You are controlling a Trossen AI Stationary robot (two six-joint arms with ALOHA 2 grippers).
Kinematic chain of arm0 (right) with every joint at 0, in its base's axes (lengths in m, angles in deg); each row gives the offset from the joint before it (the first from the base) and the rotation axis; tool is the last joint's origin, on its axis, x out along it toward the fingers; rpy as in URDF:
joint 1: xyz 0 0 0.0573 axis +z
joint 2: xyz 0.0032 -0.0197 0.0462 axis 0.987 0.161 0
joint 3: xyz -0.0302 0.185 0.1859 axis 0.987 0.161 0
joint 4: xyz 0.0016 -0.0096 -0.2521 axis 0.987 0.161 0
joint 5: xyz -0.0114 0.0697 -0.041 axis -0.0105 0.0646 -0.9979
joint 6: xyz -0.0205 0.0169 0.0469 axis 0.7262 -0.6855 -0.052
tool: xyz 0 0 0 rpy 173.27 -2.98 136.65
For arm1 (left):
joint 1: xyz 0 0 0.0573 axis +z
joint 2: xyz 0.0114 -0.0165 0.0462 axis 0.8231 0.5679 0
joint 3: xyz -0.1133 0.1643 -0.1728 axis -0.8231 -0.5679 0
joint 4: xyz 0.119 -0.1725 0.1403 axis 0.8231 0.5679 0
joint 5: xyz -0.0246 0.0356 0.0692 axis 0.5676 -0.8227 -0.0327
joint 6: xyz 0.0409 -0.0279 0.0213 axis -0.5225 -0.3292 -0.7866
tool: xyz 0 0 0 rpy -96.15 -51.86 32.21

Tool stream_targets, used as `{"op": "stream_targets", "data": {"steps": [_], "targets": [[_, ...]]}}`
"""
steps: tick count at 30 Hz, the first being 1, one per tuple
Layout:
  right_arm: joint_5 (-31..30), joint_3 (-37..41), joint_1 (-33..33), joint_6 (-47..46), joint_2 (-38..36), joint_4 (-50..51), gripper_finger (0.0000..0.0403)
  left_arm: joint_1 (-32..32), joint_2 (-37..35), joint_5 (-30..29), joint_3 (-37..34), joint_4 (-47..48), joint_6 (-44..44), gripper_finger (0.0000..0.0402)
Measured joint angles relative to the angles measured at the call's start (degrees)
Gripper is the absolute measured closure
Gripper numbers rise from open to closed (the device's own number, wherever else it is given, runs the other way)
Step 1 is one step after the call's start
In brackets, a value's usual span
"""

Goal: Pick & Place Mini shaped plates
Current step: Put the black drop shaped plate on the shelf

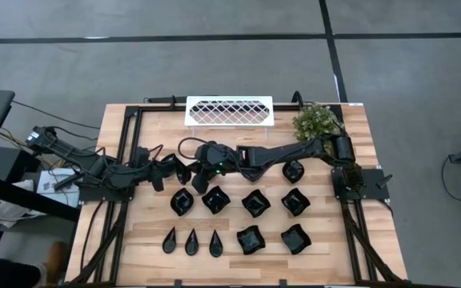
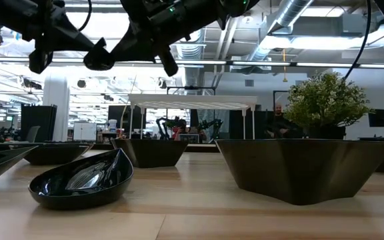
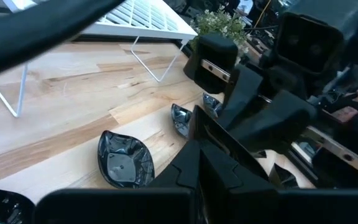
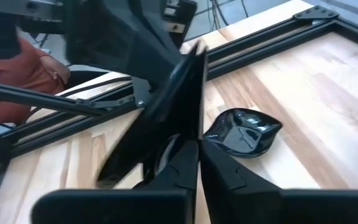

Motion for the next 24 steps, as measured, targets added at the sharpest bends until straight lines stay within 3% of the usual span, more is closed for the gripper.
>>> {"op": "stream_targets", "data": {"steps": [24], "targets": [[0.21, 0.01, -0.34, 0.25, 0.00, 0.59, 0.0402, 0.00, -0.76, 3.90, 0.00, -0.61, -3.51, 0.0398]]}}
